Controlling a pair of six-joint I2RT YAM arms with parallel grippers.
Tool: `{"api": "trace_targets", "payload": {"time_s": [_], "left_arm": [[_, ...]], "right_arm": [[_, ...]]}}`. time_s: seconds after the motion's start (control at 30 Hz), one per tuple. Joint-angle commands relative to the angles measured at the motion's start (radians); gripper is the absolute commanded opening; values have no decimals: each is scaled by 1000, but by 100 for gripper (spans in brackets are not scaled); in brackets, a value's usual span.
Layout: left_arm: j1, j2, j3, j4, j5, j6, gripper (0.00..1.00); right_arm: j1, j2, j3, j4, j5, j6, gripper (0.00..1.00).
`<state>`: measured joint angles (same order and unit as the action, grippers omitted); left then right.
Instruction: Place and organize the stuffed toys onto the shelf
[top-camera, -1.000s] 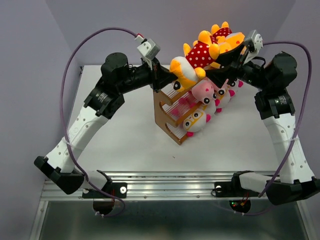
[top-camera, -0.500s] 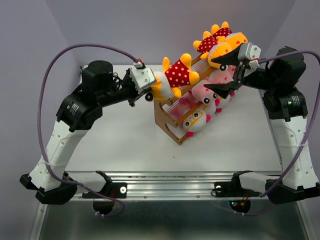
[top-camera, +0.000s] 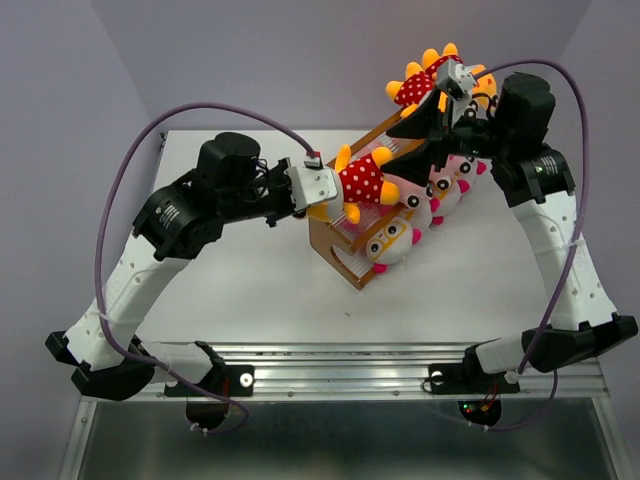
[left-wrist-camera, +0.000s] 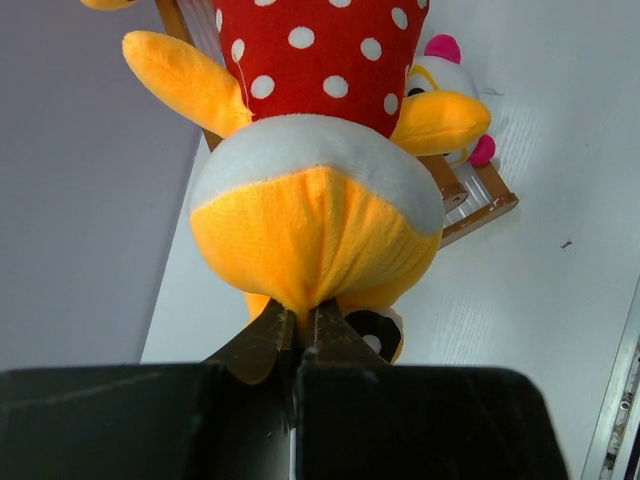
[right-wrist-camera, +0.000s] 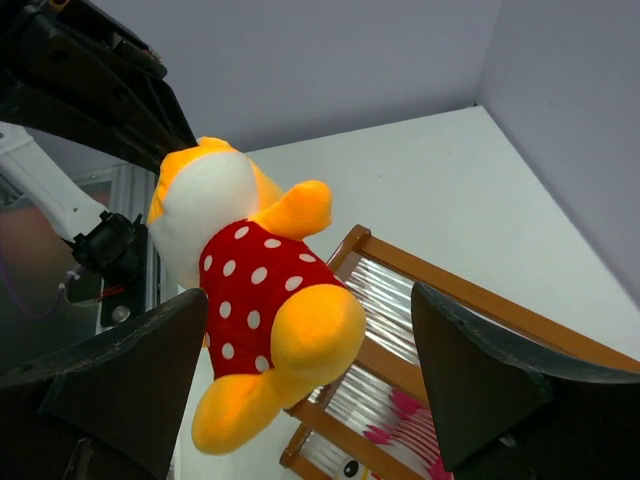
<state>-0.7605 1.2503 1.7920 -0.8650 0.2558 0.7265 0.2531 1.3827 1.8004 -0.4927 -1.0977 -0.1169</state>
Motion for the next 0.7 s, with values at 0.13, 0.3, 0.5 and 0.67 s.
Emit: {"api": "trace_targets", "payload": {"time_s": [0.13, 0.3, 0.5, 0.67], "left_arm": [[-49, 46, 95, 35, -55, 37, 0], [-49, 26, 78, 81, -93, 34, 0], [-49, -9, 40, 147, -122, 27, 0], [-49, -14, 29, 191, -127, -4, 0]], "right_arm": [[109, 38, 62, -108, 114, -4, 81], [121, 59, 92, -265, 163, -105, 76], [121, 56, 99, -373, 188, -202, 64], [121, 44, 99, -365, 177, -198, 45]]}}
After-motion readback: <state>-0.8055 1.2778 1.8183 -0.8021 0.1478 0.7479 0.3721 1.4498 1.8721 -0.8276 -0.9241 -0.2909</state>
